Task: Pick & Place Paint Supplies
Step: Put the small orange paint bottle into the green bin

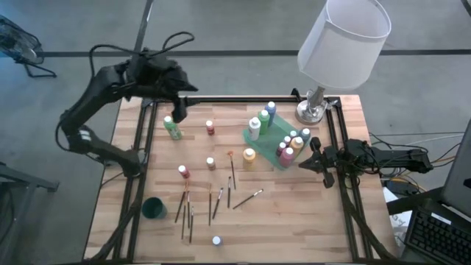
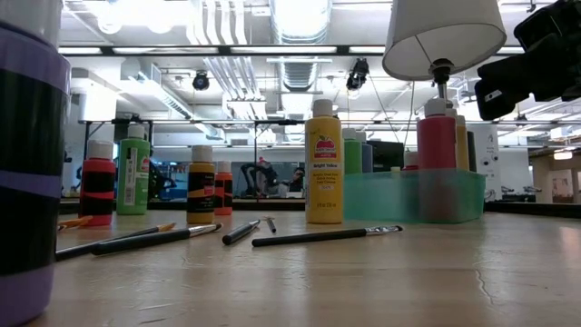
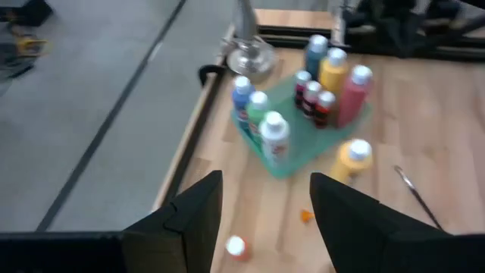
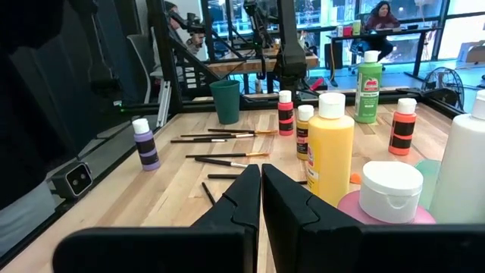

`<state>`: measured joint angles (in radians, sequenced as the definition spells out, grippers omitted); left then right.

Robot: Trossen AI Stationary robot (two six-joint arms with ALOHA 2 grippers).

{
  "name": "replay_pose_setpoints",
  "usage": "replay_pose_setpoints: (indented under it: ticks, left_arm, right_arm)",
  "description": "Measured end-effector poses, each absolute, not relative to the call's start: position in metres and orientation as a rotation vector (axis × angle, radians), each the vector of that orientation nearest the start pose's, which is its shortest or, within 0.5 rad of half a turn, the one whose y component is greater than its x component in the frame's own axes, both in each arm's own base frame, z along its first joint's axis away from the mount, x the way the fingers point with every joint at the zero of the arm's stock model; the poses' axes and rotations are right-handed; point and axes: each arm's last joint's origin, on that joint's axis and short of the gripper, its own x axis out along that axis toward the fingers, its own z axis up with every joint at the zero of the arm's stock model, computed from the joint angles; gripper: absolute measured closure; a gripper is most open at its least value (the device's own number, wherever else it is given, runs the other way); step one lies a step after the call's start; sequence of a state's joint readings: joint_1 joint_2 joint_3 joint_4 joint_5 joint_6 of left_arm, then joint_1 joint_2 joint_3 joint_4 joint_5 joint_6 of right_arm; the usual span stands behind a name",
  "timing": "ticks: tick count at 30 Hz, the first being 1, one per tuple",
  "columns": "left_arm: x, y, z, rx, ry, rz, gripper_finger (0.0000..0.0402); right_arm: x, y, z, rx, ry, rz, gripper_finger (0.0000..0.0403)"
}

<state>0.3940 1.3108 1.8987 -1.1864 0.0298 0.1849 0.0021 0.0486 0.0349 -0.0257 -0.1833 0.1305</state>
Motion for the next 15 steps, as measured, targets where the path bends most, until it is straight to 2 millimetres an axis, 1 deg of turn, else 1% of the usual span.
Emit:
replay_pose_setpoints:
  ticks: [5,9,15]
  left_arm:
    - [0.176,0.064,0.477,0.047,0.634,0.201,0.0197]
    - [0.177,0.061,0.460,-0.027,0.672,0.168,0.0197]
    - [0.184,0.058,0.437,-0.042,0.728,0.135,0.0197]
  right_arm:
    - [0.098,0.005,0.169,0.133,0.051,0.182,0.0390]
    - [0.098,0.005,0.169,0.134,0.051,0.182,0.0390]
    - [0.098,0.005,0.169,0.133,0.051,0.183,0.0390]
